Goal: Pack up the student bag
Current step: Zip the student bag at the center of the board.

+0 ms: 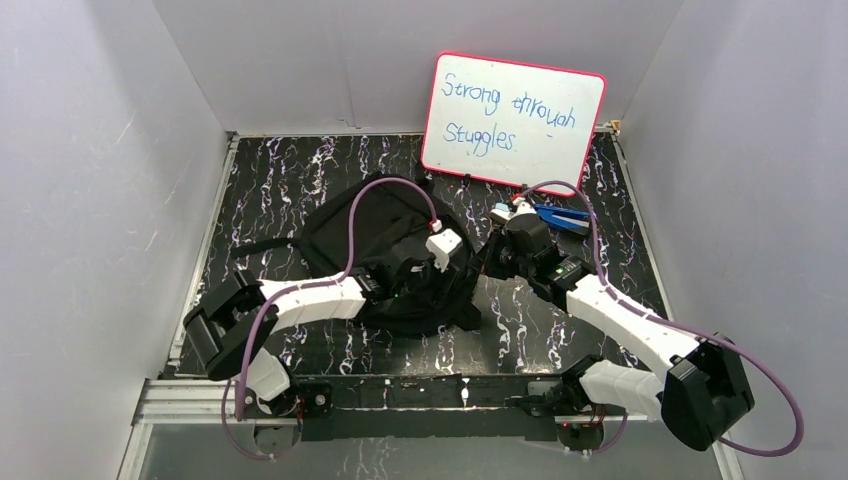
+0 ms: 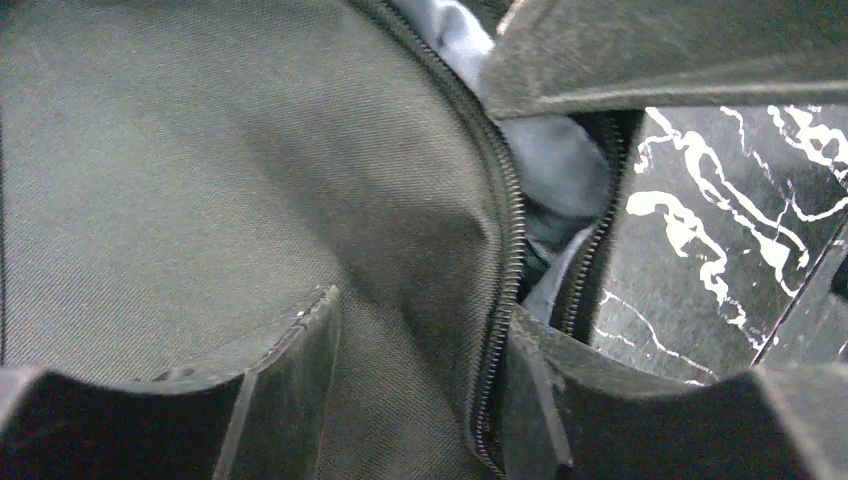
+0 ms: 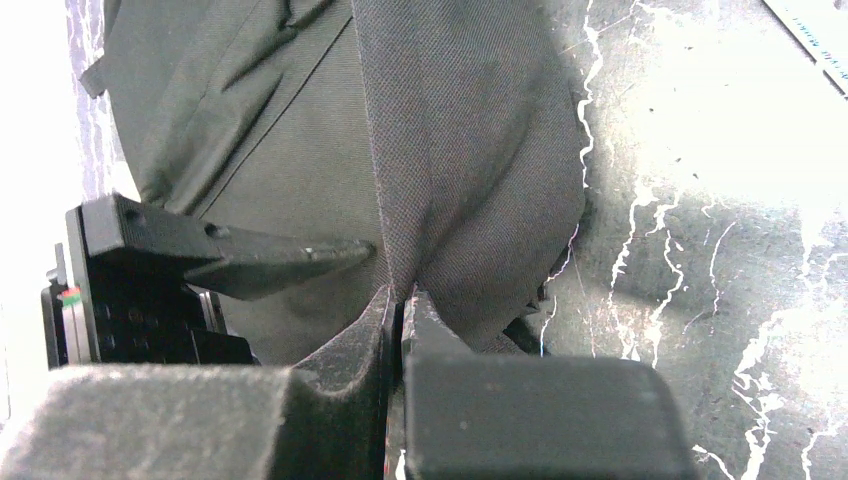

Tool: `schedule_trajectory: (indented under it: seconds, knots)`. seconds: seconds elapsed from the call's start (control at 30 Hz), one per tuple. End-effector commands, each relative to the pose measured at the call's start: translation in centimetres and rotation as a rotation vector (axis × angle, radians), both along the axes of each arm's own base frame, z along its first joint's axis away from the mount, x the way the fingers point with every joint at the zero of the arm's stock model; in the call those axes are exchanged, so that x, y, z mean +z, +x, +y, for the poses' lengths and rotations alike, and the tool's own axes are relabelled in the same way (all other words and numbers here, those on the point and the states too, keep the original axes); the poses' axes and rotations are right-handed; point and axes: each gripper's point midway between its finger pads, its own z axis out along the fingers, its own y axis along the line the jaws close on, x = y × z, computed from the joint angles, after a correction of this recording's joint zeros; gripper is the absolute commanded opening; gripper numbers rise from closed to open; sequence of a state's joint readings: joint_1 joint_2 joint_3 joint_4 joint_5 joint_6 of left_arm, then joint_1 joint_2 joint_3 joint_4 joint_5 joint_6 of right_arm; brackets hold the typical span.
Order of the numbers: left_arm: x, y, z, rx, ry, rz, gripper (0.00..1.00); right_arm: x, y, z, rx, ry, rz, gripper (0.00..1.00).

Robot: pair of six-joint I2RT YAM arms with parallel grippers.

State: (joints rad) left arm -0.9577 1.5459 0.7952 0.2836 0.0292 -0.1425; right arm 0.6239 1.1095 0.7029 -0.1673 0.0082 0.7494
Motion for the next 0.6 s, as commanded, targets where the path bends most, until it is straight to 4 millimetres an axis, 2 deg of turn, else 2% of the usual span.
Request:
schedule_trajectory:
  seconds: [0.0, 0.1, 0.23, 0.33, 0.47, 0.57]
  knots:
    - [3.3, 0.8, -0.7, 0.015, -0.075, -0.033, 0.6, 2.6, 1.0, -0.1, -0.029, 0.046, -0.097, 0.0]
    - [5.6, 2.0, 0.3, 0.08, -0.105, -0.085, 0.67, 2.6, 0.9, -0.2, -0.03, 0.045, -0.1, 0.0]
    - [9.0, 3.4, 2.2, 0.165, -0.165, -0.126, 0.68, 2.4, 1.0, -0.1, -0.027, 0.041, -0.098, 0.0]
    - [10.6, 4.3, 4.0, 0.237, -0.207, -0.142, 0.69, 2.3, 0.9, 0.1, -0.014, 0.047, -0.094, 0.0]
    - [10.3, 4.8, 6.2, 0.291, -0.221, -0.138, 0.69, 2.7, 0.9, 0.7, 0.014, 0.062, -0.108, 0.0]
    - [9.2, 4.5, 6.9, 0.295, -0.212, -0.114, 0.69, 3.3, 0.3, 1.6, 0.077, 0.094, -0.116, 0.0]
